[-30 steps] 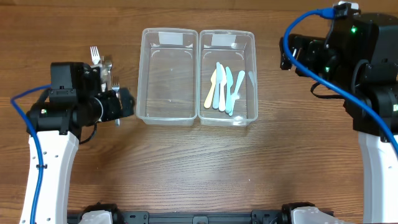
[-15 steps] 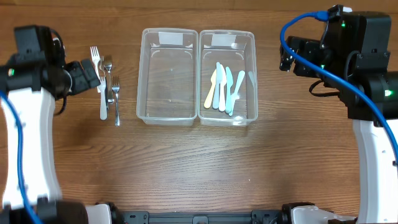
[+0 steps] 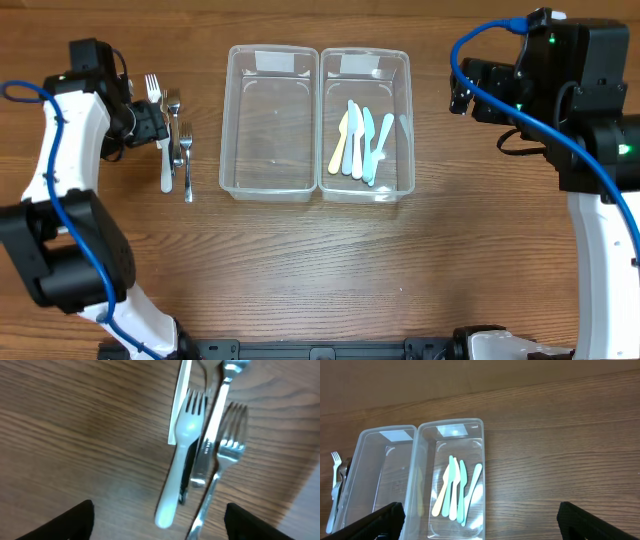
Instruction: Pack container
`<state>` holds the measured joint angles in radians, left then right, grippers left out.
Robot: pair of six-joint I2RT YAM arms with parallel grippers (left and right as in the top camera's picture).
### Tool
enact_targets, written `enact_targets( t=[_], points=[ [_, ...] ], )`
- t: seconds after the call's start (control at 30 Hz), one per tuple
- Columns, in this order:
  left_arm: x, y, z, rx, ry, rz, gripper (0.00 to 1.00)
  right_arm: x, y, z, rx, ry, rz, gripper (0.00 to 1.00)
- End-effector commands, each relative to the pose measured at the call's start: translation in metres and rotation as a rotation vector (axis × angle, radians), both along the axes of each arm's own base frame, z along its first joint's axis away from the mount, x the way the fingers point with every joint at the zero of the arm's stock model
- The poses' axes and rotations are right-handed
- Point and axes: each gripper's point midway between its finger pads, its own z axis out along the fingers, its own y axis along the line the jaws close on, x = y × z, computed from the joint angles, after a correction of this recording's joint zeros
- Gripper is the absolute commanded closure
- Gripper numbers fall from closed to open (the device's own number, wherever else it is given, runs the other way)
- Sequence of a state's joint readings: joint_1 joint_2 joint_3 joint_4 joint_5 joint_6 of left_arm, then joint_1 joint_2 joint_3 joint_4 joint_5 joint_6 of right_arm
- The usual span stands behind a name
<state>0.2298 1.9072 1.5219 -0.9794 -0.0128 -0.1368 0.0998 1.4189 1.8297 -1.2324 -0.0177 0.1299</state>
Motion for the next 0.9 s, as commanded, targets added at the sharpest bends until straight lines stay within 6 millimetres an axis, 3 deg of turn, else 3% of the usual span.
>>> enact_targets(
  t=[0.0,0.23,0.43,0.87],
  points=[
    [0.001,0.002,-0.027,-0.001,0.069,-0.054,0.23,0.001,-0.004,0.002,-0.013,-0.009,-0.014,0.0],
    [-0.005,-0.003,-0.061,-0.038,0.153,-0.071,0.38,0.001,-0.004,0.002,-0.013,-0.009,-0.014,0.0],
    [-0.009,-0.006,-0.08,-0.048,0.202,-0.076,0.4,0.001,-0.004,0.002,-0.014,-0.009,-0.013,0.0],
    [-0.026,0.004,-0.083,0.017,0.287,-0.047,0.43,0.001,-0.004,0.002,-0.013,-0.009,-0.014,0.0]
  ],
)
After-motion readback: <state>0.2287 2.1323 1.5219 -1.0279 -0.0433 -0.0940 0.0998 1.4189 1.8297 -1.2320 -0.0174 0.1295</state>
